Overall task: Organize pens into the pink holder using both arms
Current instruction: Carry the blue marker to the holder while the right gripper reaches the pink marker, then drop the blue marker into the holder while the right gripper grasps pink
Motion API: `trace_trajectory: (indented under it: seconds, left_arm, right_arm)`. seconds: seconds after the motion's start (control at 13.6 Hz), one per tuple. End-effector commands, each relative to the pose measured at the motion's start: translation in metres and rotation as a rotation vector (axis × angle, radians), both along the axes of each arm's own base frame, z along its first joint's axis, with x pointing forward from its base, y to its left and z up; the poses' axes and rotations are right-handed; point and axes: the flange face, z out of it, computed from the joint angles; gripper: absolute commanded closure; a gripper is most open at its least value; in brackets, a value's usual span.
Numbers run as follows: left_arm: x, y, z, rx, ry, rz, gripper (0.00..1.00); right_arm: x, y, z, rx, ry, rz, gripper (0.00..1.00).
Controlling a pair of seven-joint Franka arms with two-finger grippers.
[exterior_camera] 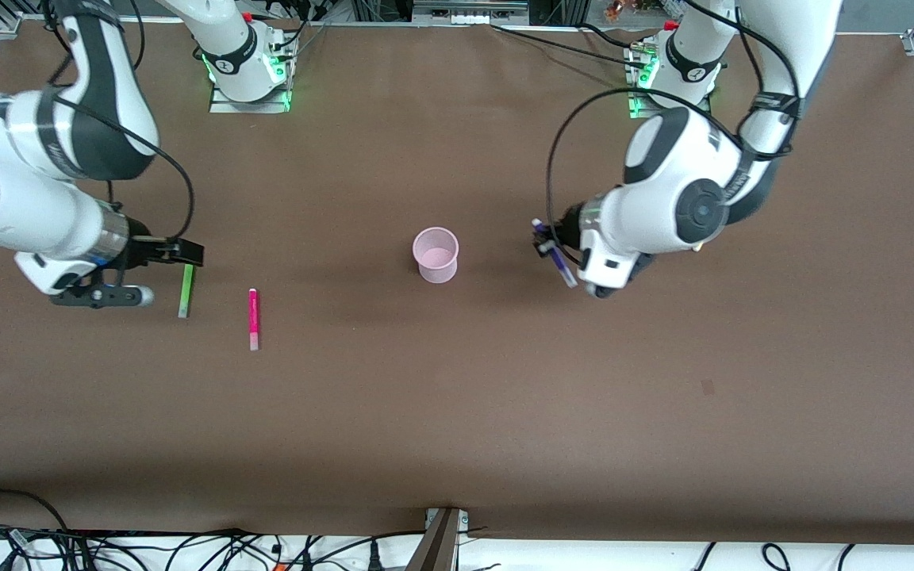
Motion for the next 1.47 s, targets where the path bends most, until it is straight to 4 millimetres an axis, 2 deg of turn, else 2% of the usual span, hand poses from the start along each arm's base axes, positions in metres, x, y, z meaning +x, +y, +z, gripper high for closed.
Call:
trace_trajectory:
  seconds: [0.0, 0.15, 0.22, 0.37, 0.51, 0.66, 0.81, 1.1, 1.39]
  left_arm:
    - [-0.004, -0.062, 0.003, -0.096, 0.067, -0.004, 1.00]
    - [-0.014, -0.103, -0.007, -0.137, 0.099, -0.039, 1.00]
    - [-0.016, -0.118, -0.014, -0.167, 0.126, -0.039, 1.00]
    - [-0.019, -0.147, -0.026, -0.210, 0.122, -0.033, 1.00]
    - [-0.032, -0.177, -0.047, -0.235, 0.100, -0.019, 1.00]
    - [-0.041, -0.192, -0.067, -0.238, 0.086, -0.013, 1.00]
    - [-0.042, -0.192, -0.076, -0.232, 0.091, -0.017, 1.00]
    - [-0.037, -0.187, -0.077, -0.229, 0.089, -0.010, 1.00]
    - [-0.039, -0.185, -0.089, -0.212, 0.105, -0.014, 1.00]
  right_arm:
    - [-0.022, 0.010, -0.049, 0.015, -0.060, -0.021, 0.01]
    - [-0.035, 0.012, -0.100, 0.017, -0.123, -0.023, 0.02]
    - [-0.041, 0.011, -0.120, 0.015, -0.148, -0.024, 0.03]
    - [-0.042, 0.010, -0.145, 0.010, -0.154, -0.027, 0.06]
    - [-0.040, 0.012, -0.172, 0.007, -0.171, -0.025, 0.08]
    - [-0.038, 0.017, -0.198, 0.007, -0.196, -0.018, 0.14]
    - [-0.033, 0.024, -0.206, 0.013, -0.211, -0.008, 0.19]
    - [-0.033, 0.025, -0.209, 0.022, -0.205, -0.021, 0.43]
    - [-0.035, 0.021, -0.211, 0.021, -0.200, -0.013, 0.51]
